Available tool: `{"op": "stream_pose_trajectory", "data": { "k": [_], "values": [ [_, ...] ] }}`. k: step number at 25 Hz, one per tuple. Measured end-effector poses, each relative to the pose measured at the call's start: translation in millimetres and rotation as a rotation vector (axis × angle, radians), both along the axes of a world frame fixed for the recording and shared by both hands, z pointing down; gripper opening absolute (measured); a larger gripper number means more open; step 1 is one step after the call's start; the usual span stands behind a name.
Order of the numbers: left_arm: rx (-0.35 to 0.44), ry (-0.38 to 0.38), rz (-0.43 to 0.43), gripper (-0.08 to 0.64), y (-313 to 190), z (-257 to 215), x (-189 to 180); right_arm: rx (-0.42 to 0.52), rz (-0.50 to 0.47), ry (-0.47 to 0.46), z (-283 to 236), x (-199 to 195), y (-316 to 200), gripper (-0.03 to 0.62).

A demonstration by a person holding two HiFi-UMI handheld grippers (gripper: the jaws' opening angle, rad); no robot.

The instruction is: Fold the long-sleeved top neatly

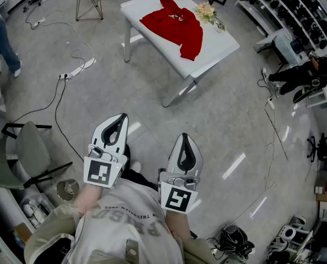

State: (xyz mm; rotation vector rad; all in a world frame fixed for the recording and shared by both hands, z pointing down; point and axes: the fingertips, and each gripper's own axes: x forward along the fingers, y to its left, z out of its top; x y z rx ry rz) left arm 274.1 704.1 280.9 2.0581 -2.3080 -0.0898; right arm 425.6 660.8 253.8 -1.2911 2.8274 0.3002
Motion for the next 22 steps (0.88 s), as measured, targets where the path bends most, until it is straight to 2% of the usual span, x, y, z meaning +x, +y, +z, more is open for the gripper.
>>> {"op": "stream_pose_trajectory", "data": {
  "k": [5,9,22],
  "values": [
    [-0.004,-0.001,0.001,0.012,-4.4,0.4,-4.6,0.003,0.002,-0.009,-0.8,-5.1,-5.0,0.0],
    [-0.007,0.001,-0.001,0.012,-9.7,1.3,-8.7,-0.037,0.025,-0.068,-5.2,-11.0,-12.9,0.0],
    [-0.035,-0.013,0.031,0.012,-62.0,7.1,-33.7,-0.032,0.029,-0.024,6.3,-32.7,-61.4,0.0]
  ]
}}
